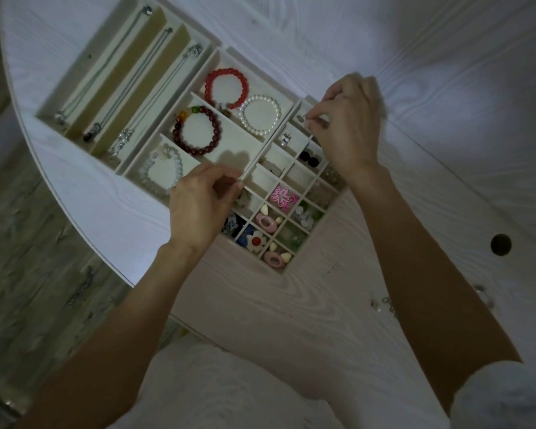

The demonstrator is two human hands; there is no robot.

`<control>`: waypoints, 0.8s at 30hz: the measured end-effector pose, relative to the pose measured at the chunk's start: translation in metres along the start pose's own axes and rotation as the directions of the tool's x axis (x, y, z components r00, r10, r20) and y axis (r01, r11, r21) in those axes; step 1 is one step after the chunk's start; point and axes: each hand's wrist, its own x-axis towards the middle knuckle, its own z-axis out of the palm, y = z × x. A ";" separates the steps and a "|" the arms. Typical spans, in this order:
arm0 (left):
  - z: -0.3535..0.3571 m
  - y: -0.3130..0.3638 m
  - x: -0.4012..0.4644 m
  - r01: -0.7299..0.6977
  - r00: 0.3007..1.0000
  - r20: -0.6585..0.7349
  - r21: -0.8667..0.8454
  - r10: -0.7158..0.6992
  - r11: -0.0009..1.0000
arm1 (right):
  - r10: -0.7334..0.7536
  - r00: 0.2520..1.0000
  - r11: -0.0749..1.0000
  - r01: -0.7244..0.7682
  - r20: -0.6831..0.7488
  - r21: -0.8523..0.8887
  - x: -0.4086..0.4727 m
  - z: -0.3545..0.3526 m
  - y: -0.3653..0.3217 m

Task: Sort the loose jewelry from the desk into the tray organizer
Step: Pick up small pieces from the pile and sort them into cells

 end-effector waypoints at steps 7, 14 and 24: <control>-0.002 0.003 0.002 0.017 0.999 0.027 -0.021 -0.017 1.000 | 0.000 1.000 1.000 0.000 0.005 0.007 0.008 0.012 -0.007; -0.002 0.004 0.003 0.025 0.999 0.034 -0.035 -0.024 0.999 | 0.025 0.998 0.987 -0.034 -0.060 -0.158 0.005 0.019 -0.008; 0.000 0.002 0.003 0.014 0.999 0.029 -0.033 -0.014 0.999 | 0.016 0.998 0.997 -0.021 -0.064 -0.073 0.006 0.018 -0.007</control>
